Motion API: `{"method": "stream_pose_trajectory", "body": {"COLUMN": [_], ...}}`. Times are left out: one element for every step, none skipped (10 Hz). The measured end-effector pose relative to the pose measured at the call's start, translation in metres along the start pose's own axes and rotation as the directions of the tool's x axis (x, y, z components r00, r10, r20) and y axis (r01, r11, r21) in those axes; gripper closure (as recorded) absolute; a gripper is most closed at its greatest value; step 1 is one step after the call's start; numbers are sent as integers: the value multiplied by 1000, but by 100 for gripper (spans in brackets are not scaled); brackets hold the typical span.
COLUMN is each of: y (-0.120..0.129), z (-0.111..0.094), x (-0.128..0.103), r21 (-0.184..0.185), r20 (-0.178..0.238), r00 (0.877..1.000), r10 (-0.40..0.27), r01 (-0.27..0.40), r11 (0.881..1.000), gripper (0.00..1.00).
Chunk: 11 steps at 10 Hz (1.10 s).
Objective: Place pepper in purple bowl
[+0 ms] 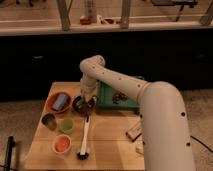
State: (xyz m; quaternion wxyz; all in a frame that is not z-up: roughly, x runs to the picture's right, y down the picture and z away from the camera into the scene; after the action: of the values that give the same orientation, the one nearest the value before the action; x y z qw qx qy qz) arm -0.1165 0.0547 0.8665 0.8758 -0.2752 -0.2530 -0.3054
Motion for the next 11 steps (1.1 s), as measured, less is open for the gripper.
{"method": "stream_pose_trajectory", "body": {"y": [0, 0, 0, -1, -1, -1, -1, -1, -1, -1, -2], "z": [1, 1, 1, 1, 1, 1, 1, 1, 1, 1, 0], "x": [0, 0, 0, 0, 0, 0, 0, 1, 1, 0, -1], "r21": [-1, -2, -4, -6, -6, -8, -10, -12, -15, -19, -21], "r20": [1, 1, 1, 0, 1, 0, 1, 1, 0, 0, 0], "r00": [1000, 1000, 1000, 1000, 1000, 1000, 1000, 1000, 1000, 1000, 1000], "r10": [0, 0, 0, 0, 0, 1, 2, 2, 2, 1, -1], "r01": [0, 0, 0, 0, 0, -1, -2, -2, -2, -1, 1], "r11": [1000, 1000, 1000, 1000, 1000, 1000, 1000, 1000, 1000, 1000, 1000], "gripper": [43, 32, 25, 20, 20, 20, 20, 20, 20, 20, 20]}}
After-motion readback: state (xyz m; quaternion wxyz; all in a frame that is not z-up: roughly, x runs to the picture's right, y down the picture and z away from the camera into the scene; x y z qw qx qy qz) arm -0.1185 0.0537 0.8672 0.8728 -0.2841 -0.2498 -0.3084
